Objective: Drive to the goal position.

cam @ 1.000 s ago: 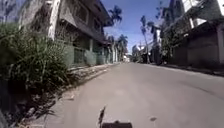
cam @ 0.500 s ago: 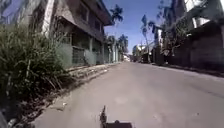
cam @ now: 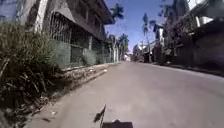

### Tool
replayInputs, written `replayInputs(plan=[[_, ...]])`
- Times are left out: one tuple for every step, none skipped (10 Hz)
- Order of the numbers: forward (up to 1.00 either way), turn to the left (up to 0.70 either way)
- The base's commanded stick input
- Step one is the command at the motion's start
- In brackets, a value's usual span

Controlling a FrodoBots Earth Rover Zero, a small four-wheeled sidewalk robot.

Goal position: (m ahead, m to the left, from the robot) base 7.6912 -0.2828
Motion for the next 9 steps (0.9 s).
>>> replayInputs(plan=[[0.7,0.0],[0.7,0.0],[0.7,0.0],[0.7,0.0],[0.7,0.0],[0.7,0.0],[0.7,0.0],[0.7,-0.13],[0.7,-0.31]])
